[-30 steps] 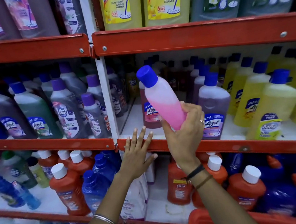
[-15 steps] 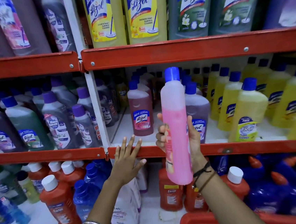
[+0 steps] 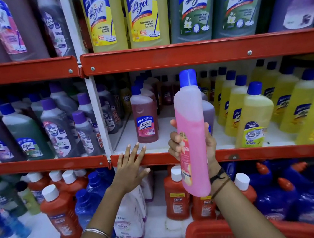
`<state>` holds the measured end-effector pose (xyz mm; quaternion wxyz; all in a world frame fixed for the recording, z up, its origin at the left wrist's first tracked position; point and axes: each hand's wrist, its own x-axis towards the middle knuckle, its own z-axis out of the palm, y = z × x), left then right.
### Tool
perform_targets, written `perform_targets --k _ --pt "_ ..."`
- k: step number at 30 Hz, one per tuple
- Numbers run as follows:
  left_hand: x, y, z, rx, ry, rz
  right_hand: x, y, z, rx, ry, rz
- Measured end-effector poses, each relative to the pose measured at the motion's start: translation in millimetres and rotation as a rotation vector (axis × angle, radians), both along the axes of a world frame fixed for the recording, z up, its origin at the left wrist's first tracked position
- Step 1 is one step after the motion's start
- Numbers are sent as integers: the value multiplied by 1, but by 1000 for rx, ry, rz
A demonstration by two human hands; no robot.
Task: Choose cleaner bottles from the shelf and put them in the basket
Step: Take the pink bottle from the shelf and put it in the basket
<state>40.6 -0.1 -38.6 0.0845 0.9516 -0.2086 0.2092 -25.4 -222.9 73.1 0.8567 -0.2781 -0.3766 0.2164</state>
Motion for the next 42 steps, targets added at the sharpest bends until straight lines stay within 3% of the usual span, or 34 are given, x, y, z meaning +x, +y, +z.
perform_targets --k 4,8,11,14,16,26,29,31,35,42 --pt "-7 -1 10 -68 48 -50 -6 -21 -9 -81 22 -265" --pt "-31 -28 31 -370 134 -218 -24 -51 -23 -232 36 -564" --pt "-69 -69 50 -588 152 -364 -47 -71 -37 -345 37 -675" --pt "-111 -114 66 -850 282 -565 -69 -91 -59 -482 77 -774" --pt "-128 -141 64 -913 352 -647 -82 -107 -77 -563 86 -804" --pt "-149 -214 -46 -787 460 -456 -117 -185 -179 -1085 0 -726" --pt "-157 -231 -88 -743 487 -440 -120 -205 -210 -1296 -73 -795" --pt "-160 -241 -120 -699 554 -435 -120 -216 -229 -1431 -144 -779" --pt "-166 -255 -178 -700 738 -345 -124 -227 -276 -1622 -99 -665" --pt "-170 -268 -236 -709 901 -255 -126 -220 -297 -1592 54 -613"
